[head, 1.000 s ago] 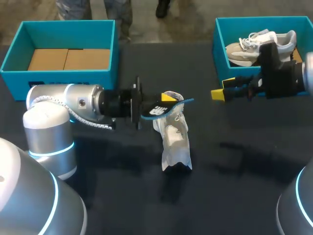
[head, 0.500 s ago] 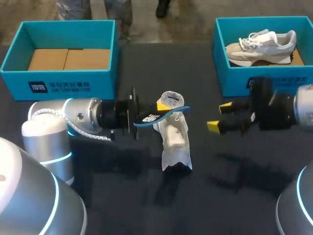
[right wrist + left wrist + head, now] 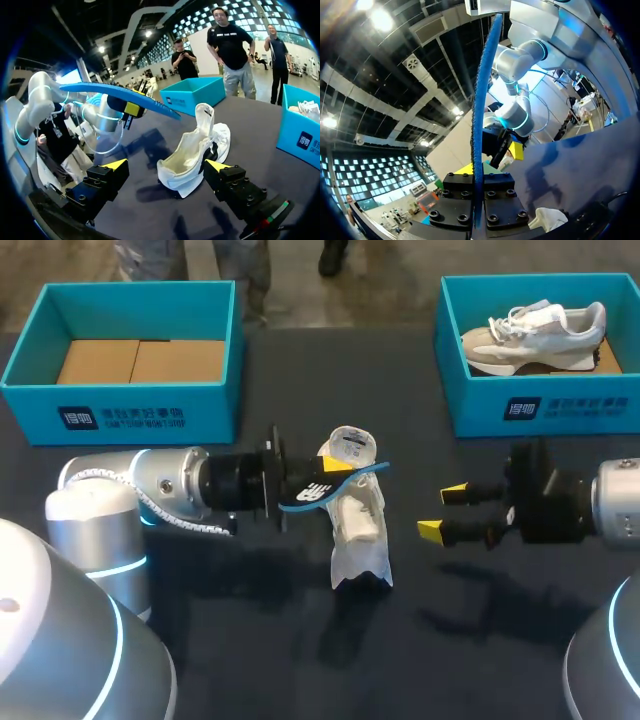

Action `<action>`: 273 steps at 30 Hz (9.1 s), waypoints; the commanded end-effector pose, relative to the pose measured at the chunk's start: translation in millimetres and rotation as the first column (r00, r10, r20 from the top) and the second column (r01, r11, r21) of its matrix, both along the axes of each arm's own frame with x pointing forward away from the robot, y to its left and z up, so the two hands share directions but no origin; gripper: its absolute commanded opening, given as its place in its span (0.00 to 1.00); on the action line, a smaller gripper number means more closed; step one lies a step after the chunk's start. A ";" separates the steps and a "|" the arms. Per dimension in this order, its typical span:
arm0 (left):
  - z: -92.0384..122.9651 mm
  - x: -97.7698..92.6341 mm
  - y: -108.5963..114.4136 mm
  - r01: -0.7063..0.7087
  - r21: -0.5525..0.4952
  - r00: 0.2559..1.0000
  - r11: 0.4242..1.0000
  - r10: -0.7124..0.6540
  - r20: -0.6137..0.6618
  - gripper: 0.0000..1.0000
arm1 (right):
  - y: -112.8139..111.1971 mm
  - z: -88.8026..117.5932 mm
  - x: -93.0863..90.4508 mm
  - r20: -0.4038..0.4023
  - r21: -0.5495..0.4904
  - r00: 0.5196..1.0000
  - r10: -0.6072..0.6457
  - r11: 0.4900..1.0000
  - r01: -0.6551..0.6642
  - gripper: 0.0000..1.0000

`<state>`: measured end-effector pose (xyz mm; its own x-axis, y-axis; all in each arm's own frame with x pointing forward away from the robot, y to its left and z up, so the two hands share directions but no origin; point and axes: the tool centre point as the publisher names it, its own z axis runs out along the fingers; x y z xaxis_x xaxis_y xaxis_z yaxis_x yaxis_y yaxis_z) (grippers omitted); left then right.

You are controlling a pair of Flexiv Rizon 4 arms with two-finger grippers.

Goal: Take the shoe out of the shoebox, open the shoe tongue, remove and reinsert the insole, then place the shoe into the shoebox

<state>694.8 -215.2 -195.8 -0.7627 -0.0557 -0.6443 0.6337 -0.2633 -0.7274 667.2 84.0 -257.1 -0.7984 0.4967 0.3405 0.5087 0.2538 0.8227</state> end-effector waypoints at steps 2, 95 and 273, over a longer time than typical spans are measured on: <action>-0.3 -0.7 -0.2 -0.002 -0.001 1.000 1.000 0.002 0.000 0.00 | -0.2 0.9 -2.1 0.000 -0.003 1.000 -0.002 1.000 0.002 1.00; -83.6 10.3 -7.4 -0.055 0.068 0.983 0.996 0.066 -0.172 0.00 | 9.4 -55.7 71.6 0.120 -0.472 0.887 0.445 0.812 -0.344 1.00; -144.1 39.9 -10.1 -0.119 0.400 0.983 0.909 0.164 -0.080 0.00 | 6.6 -68.6 69.1 0.094 -0.473 0.872 0.480 0.792 -0.385 1.00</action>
